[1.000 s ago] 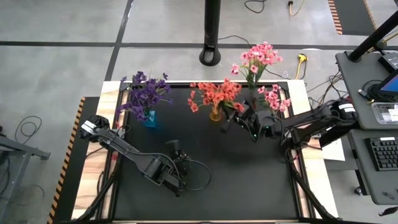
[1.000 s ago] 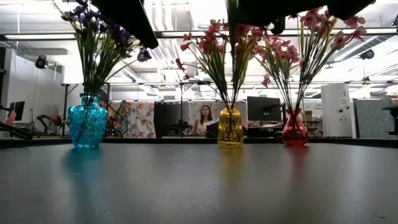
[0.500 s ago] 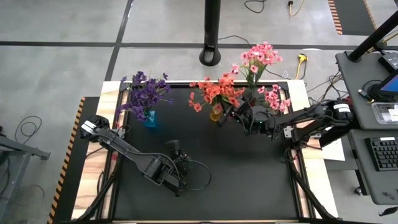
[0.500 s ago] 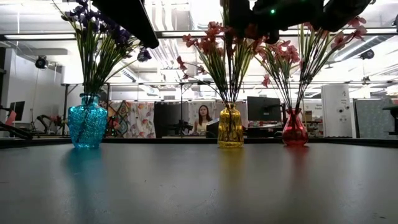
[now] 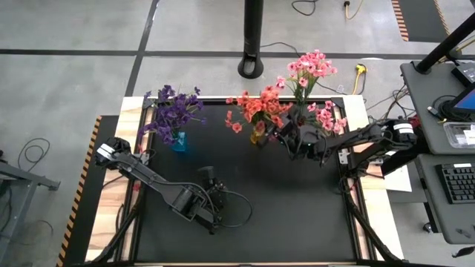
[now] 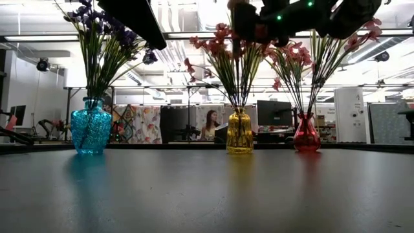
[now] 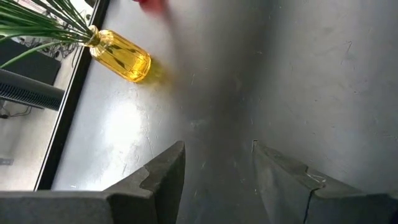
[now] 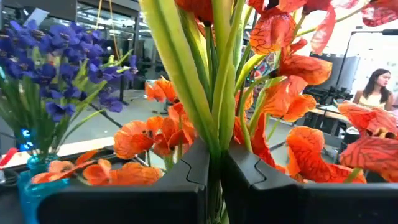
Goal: Sort flowers into vase by color
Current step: Put the orange flowers into the yellow flower vase
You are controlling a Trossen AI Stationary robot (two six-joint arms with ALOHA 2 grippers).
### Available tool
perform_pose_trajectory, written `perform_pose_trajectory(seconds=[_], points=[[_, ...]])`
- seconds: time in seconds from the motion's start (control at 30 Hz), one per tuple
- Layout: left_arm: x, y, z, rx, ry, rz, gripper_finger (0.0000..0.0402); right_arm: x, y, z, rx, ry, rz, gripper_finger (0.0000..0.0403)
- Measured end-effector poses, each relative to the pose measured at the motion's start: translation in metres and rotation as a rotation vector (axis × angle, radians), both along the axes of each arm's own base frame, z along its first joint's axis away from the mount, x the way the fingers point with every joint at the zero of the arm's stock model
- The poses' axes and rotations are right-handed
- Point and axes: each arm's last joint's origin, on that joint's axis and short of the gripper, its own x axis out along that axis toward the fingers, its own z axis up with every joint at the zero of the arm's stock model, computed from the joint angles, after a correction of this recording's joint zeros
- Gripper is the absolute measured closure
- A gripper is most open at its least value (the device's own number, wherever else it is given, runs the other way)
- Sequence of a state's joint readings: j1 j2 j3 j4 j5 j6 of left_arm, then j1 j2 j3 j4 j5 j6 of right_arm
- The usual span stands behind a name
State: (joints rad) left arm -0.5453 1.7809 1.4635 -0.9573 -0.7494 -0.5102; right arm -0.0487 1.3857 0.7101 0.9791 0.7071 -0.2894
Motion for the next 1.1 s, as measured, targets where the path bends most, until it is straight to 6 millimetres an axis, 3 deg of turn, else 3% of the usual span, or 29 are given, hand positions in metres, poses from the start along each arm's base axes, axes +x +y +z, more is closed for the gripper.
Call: perform_pose_trajectory(seconds=[0.83, 1.1], points=[[0.0000, 0.0000, 0.0000, 0.000, 0.000, 0.000, 0.0233, 0.0033, -0.0089, -0.0080, 0.007, 0.023, -0.024, 0.0384], [0.0000, 0.0001, 0.0000, 0.000, 0.000, 0.000, 0.0233, 0.0035, -0.0089, -0.0085, 0.022, 0.012, -0.024, 0.0360]])
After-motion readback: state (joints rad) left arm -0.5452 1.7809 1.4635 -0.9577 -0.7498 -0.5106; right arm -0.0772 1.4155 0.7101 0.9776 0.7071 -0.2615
